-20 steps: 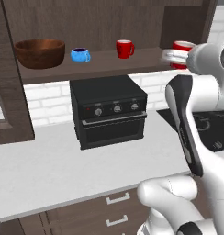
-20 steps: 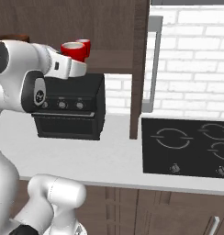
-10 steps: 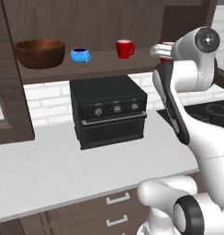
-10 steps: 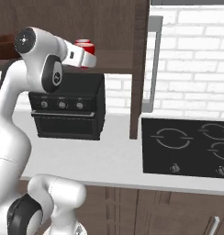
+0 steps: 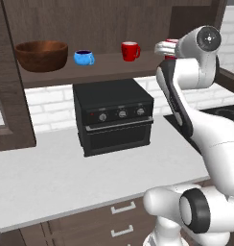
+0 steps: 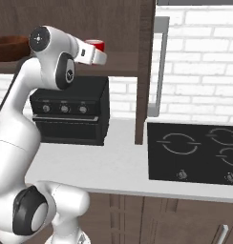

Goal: Gather all objects into one cabinet and sort the glasses and bowls to opposite sides.

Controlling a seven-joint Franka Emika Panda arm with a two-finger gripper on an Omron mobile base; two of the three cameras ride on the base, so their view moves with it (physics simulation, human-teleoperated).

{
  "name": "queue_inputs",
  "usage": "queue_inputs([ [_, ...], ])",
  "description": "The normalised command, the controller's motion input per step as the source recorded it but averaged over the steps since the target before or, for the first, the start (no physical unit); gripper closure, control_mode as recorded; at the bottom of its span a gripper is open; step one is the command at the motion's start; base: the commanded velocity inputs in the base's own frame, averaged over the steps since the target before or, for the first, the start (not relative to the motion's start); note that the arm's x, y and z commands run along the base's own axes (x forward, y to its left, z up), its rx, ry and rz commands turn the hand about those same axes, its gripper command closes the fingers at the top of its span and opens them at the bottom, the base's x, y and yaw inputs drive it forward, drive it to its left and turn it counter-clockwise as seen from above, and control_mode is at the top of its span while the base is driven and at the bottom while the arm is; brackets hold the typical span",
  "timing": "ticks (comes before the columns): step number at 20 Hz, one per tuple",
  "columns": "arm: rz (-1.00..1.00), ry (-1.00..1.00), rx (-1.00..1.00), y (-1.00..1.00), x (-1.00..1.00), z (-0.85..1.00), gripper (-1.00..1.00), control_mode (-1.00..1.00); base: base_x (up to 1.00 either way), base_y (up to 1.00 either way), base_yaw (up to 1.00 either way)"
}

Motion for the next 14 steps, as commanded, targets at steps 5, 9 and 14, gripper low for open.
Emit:
queue_inputs([
  [5, 0.00, -0.11, 0.00, -0.10, 0.32, -0.26, 1.00, -1.00, 0.00, 0.00, 0.00],
  [9, 0.00, 0.00, 0.00, 0.00, 0.45, -0.06, 1.00, -1.00, 0.00, 0.00, 0.00],
  [14, 0.00, 0.00, 0.00, 0.00, 0.49, 0.01, 1.00, -1.00, 0.00, 0.00, 0.00],
])
